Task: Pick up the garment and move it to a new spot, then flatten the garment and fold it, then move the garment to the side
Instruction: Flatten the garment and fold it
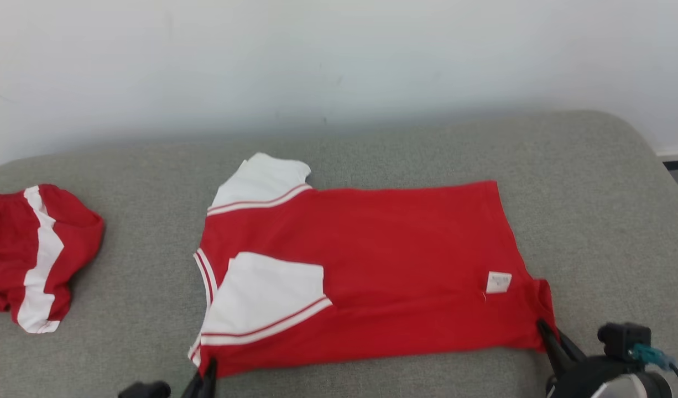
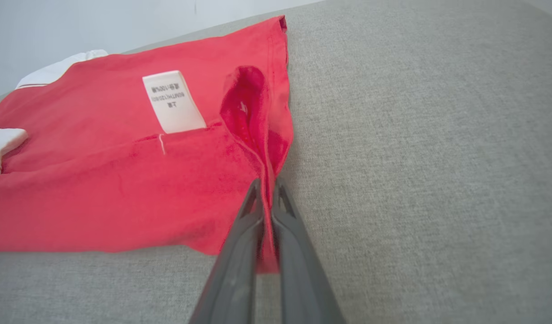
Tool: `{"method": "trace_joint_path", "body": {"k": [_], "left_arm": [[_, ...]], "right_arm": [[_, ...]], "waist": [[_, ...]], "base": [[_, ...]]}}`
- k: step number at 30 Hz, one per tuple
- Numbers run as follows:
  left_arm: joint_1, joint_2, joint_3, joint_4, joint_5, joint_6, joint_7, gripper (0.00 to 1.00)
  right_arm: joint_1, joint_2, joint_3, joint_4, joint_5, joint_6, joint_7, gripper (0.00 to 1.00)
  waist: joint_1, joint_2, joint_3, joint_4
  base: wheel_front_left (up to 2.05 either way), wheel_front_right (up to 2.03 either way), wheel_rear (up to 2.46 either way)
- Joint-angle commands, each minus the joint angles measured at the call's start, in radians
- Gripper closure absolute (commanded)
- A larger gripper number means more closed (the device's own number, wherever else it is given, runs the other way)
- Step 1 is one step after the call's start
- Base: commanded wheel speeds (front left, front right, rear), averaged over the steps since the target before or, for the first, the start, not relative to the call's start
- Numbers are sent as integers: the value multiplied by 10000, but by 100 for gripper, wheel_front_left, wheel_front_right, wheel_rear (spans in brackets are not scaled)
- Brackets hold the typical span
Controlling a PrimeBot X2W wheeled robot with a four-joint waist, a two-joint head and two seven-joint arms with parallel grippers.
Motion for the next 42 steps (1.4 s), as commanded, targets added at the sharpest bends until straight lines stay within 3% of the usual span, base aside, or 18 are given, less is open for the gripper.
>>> {"method": "trace_joint_path", "body": {"k": [1, 12, 13, 14, 15, 16, 22, 30, 36, 42], "left_arm": [[324, -6, 15, -154, 40, 80, -29, 100], [1968, 63, -1, -1572, -147, 649, 35, 100], [2022, 80, -27, -1606, -114, 696, 30, 81], [2033, 120, -65, -1626, -6, 733, 32, 5], [2024, 121, -80, -1675, 87, 783, 27, 0], [2022, 105, -71, -1733, 135, 833, 16, 0], [2009, 181, 252, -2067, 576, 1101, -35, 0], [2074, 12, 1696, -3245, 1669, 1363, -27, 0], [2228, -128, 2624, -3996, 2951, 1425, -29, 0], [2538, -388, 3432, -4617, 3835, 1175, -30, 0]], "right_arm": [[300, -77, -91, -98, 84, -24, 38, 100], [2005, -51, -1446, -1265, -339, -24, 898, 100], [2097, -26, -1584, -1347, -452, -24, 968, 100], [2137, -7, -1701, -1467, -594, -24, 945, 56], [2200, 51, -1834, -1548, -698, -24, 985, 38], [2272, 131, -1956, -1640, -820, -24, 1042, 0], [2435, 515, -2749, -2469, -1605, -24, 1043, 0], [2636, 1158, -3649, -3788, -2808, -24, 695, 0], [2690, 1859, -4058, -4250, -3515, -24, 327, 0], [2838, 2412, -4290, -4716, -4088, -24, -95, 0]], "waist": [[1, 0, -232, 93], [1, 0, -371, 213], [1, 0, -367, 223], [1, 0, -364, 227], [1, 0, -365, 233], [1, 0, -369, 236], [1, 0, -397, 196], [1, 0, -481, 204], [1, 0, -527, 233], [1, 0, -529, 241]], "base": [[0, 0, 0], [0, 0, 0], [0, 0, 0], [0, 0, 0], [0, 0, 0], [0, 0, 0], [0, 0, 0], [0, 0, 0], [0, 0, 0], [0, 0, 0]]}}
